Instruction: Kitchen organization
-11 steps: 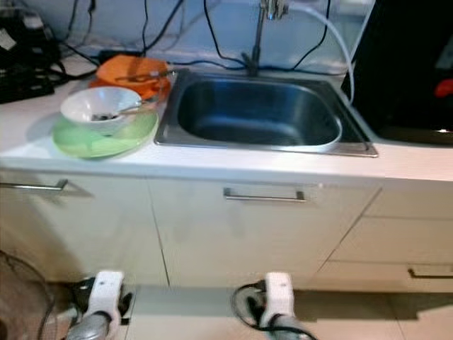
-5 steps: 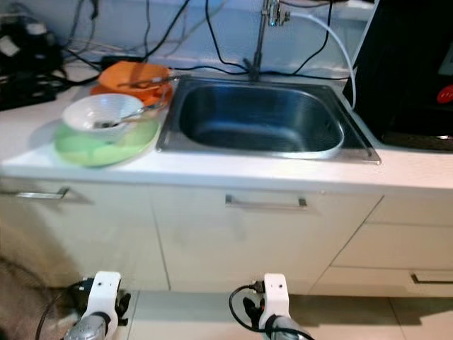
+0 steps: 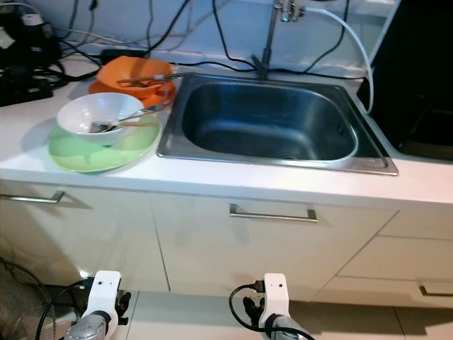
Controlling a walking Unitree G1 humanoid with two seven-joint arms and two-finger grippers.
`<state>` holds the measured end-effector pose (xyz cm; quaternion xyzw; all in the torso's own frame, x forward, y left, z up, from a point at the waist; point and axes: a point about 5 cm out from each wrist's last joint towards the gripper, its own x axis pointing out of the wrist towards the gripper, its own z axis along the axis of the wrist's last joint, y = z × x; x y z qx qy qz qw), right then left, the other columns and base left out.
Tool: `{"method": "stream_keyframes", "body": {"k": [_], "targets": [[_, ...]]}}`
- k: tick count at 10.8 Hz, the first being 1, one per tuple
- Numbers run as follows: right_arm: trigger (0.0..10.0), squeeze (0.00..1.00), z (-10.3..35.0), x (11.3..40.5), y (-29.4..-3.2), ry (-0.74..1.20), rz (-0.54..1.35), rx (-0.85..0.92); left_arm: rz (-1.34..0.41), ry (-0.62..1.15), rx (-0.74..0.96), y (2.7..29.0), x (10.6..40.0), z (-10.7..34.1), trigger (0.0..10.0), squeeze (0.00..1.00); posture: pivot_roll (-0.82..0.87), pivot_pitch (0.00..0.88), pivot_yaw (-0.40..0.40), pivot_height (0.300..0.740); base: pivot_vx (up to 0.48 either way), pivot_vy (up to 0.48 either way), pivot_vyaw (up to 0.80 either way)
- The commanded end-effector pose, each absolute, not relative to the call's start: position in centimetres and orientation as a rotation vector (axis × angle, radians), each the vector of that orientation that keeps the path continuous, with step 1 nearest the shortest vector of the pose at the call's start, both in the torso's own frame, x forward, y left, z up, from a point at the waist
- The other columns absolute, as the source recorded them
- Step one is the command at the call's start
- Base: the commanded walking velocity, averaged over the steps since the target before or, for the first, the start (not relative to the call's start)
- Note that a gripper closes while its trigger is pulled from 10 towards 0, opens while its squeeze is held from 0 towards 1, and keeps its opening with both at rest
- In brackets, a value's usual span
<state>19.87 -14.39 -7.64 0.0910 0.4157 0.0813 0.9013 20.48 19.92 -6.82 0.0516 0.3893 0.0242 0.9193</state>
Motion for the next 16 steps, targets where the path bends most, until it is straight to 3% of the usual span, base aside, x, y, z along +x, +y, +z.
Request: {"method": "stream_keyframes", "body": {"k": [1,16], "targets": [[10.0,0.00,-7.63,19.91,-14.52,0.862,0.165,0.197,0.059,0.804,0.105,19.92,20.35,-6.89,10.0,0.00,0.19,0.000,-0.034,0.740,0.255,0.000,0.00],[10.0,0.00,-7.60,19.94,-14.48,0.863,0.180,0.192,0.059,0.806,0.109,19.89,20.25,-6.95,10.0,0.00,0.19,0.000,-0.036,0.740,0.322,0.000,0.00]]}}
